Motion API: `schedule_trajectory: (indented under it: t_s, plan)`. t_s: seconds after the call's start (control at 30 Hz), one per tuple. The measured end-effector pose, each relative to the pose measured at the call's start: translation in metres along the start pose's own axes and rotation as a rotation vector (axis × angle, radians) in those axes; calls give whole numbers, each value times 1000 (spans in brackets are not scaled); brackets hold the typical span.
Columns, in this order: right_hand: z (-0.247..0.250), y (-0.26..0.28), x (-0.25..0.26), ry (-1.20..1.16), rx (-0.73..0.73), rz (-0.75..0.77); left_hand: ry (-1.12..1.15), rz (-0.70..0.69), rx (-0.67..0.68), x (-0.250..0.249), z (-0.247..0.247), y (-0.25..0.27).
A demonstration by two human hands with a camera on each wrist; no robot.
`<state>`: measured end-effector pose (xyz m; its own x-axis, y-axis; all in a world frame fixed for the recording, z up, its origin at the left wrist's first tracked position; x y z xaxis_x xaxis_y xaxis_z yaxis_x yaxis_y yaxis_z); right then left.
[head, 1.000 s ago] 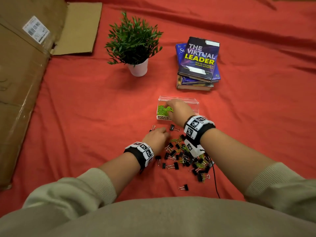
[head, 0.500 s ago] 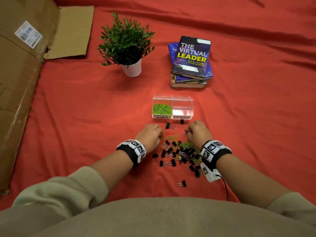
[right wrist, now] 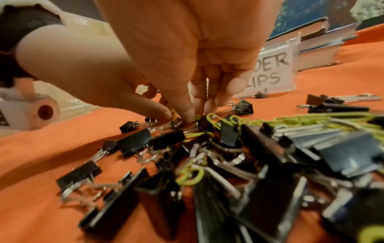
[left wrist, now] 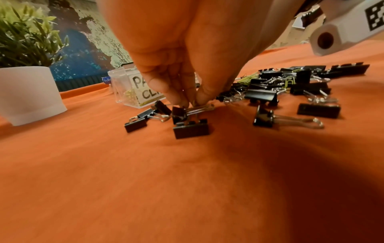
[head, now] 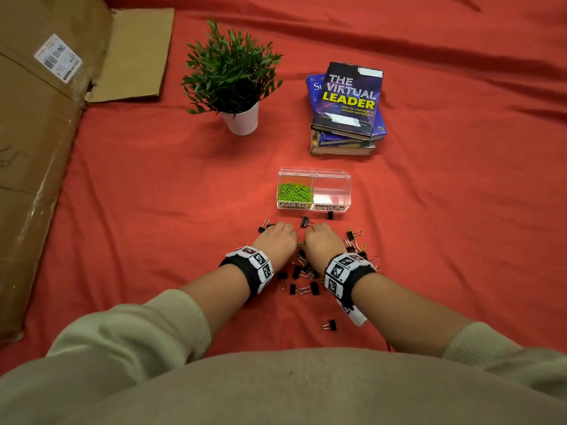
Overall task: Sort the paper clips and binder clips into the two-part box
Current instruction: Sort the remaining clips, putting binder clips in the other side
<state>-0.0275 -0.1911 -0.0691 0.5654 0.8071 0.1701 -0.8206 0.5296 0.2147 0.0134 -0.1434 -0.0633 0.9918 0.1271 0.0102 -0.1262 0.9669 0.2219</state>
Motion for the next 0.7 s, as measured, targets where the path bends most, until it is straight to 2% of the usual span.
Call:
schedule_trajectory:
  t_s: [0.1,0.2,0.3,0.37,0.5,0.6,0.7]
  plan:
    - [-2,3,6,72,6,78,97,70,-4,8,-9,-2]
    - [-7,4,6,125,29,140,397,284,-52,28,-3,-2]
    - [-8,-4,-2,14,101,94,604,396,-108,39,2,0]
    - [3,-6,-15,-171,106,-27,693,408,-136,42,4,1]
    - [21,8,-58,-802,13,-376,823,439,-138,41,5,-2]
    - [21,24,-78,-1227,82,-559,962,510,-112,35,2,-6]
    - [16,35,-82,-1609,145,-652,1081,579,-98,28,-1,-11]
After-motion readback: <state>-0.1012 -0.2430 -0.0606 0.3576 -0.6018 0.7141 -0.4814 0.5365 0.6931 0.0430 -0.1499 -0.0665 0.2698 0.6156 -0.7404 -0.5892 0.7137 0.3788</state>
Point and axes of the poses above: each hand's wrist, its own y-axis away from the middle knuckle, its own z-axis out of the back of the hand, x = y × z, the point moved 9 cm from there along -y, towards the middle knuckle, and after that the axes turned 10 degrees about -x, right-handed, at the moved point
